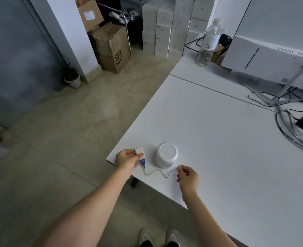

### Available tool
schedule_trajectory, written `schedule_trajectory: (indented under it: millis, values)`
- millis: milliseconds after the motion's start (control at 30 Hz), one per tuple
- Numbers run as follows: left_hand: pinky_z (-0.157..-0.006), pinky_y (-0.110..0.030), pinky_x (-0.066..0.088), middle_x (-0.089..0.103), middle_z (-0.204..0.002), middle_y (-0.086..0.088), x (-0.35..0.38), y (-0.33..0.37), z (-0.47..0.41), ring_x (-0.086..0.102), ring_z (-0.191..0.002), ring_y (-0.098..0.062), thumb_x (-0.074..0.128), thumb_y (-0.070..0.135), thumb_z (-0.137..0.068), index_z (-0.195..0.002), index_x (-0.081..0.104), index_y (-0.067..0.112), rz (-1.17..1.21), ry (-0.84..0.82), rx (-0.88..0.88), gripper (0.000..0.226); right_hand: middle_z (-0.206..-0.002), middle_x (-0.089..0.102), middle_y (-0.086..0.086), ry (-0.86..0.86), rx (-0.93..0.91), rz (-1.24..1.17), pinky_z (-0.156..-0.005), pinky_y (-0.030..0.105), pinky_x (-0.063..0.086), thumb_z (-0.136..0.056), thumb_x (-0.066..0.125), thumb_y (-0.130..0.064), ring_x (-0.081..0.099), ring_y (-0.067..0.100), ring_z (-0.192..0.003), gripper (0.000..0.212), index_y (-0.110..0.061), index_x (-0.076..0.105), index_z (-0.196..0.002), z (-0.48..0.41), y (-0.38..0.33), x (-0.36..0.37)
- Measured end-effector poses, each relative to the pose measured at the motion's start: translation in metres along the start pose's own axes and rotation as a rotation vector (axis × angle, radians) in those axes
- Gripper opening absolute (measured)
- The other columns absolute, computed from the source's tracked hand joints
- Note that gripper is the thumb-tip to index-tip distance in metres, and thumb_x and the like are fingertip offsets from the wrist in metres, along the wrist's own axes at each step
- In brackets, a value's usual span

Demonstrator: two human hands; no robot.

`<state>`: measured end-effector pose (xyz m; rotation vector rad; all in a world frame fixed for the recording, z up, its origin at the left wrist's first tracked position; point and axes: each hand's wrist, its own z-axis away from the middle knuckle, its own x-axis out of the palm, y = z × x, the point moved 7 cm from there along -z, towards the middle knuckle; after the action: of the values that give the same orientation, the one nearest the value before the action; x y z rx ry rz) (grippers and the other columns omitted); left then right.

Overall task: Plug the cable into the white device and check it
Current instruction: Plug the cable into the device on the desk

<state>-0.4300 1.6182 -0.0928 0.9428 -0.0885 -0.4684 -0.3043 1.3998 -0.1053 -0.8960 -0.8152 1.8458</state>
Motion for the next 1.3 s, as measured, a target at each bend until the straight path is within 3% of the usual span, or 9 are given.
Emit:
schedule_trajectory:
  millis: [133, 433, 667, 867, 1033, 1167, 1300]
  values:
    - [-0.058, -0.025, 0.052, 0.068, -0.092, -0.015, 0.004, -0.005, -0.008, 0.064, -0.079, -0.026, 0.078, 0.0, -0.067, -0.096, 0.062, -0.002, -0.063, 0.032, 0.022, 0.033, -0.086, 0.066, 0.01, 0.014, 0.042, 0.057, -0.075, 0.039, 0.052, -0.09, 0.057, -0.019, 0.057, 0.025, -0.074, 0.017, -0.007, 0.067, -0.097, -0.005, 0.011, 0.003]
    - [-0.055, -0.024, 0.051, 0.062, -0.095, -0.014, 0.01, -0.006, -0.013, 0.063, -0.081, -0.028, 0.077, -0.001, -0.069, -0.099, 0.063, -0.005, -0.104, 0.035, 0.012, 0.033, -0.085, 0.066, 0.0, -0.01, 0.073, 0.087, -0.074, 0.03, 0.042, -0.086, 0.062, -0.022, 0.059, 0.019, -0.08, 0.015, -0.011, 0.07, -0.09, 0.0, 0.013, 0.005]
    - [-0.051, -0.023, 0.051, 0.061, -0.097, -0.012, 0.009, -0.006, -0.012, 0.061, -0.078, -0.023, 0.077, 0.002, -0.071, -0.1, 0.063, -0.003, -0.104, 0.038, -0.002, 0.033, -0.064, 0.061, 0.003, -0.067, 0.141, -0.025, -0.053, 0.026, 0.039, -0.085, 0.065, -0.016, 0.042, 0.016, -0.051, 0.013, -0.005, 0.071, -0.087, 0.002, 0.014, 0.009]
    - [-0.051, -0.025, 0.049, 0.063, -0.098, -0.012, 0.01, -0.005, -0.01, 0.06, -0.077, -0.022, 0.076, 0.006, -0.073, -0.094, 0.062, 0.003, -0.069, 0.041, 0.008, 0.025, -0.066, 0.062, 0.006, -0.099, 0.147, -0.055, -0.048, 0.022, 0.038, -0.087, 0.063, -0.013, 0.041, 0.015, -0.05, 0.013, -0.004, 0.07, -0.092, 0.005, 0.009, 0.008]
    - [-0.05, -0.022, 0.051, 0.063, -0.084, -0.006, 0.016, 0.006, -0.001, 0.057, -0.069, -0.018, 0.072, 0.013, -0.078, -0.091, 0.063, 0.004, -0.045, 0.055, 0.065, 0.018, -0.07, 0.063, 0.007, -0.108, 0.171, -0.076, -0.047, 0.021, 0.037, -0.088, 0.061, -0.013, 0.041, 0.017, -0.051, 0.018, -0.001, 0.069, -0.098, 0.005, 0.008, 0.005]
    - [-0.064, -0.034, 0.057, 0.06, -0.076, -0.006, 0.035, 0.013, 0.008, 0.056, -0.063, -0.02, 0.057, 0.03, -0.09, -0.087, 0.063, 0.005, -0.084, -0.043, 0.073, 0.026, -0.075, 0.065, 0.01, -0.113, 0.187, -0.142, -0.051, 0.027, 0.043, -0.09, 0.059, -0.02, 0.049, 0.02, -0.056, 0.025, 0.0, 0.066, -0.102, 0.005, 0.003, 0.003]
    - [-0.088, -0.045, 0.055, 0.068, -0.097, -0.005, 0.058, 0.016, 0.013, 0.064, -0.094, -0.024, 0.045, 0.045, -0.092, -0.094, 0.067, 0.017, -0.255, -0.183, 0.074, 0.035, -0.084, 0.063, 0.015, -0.2, 0.218, -0.208, -0.057, 0.03, 0.052, -0.093, 0.049, -0.036, 0.058, 0.025, -0.066, 0.037, -0.004, 0.06, -0.108, 0.006, -0.014, 0.011]
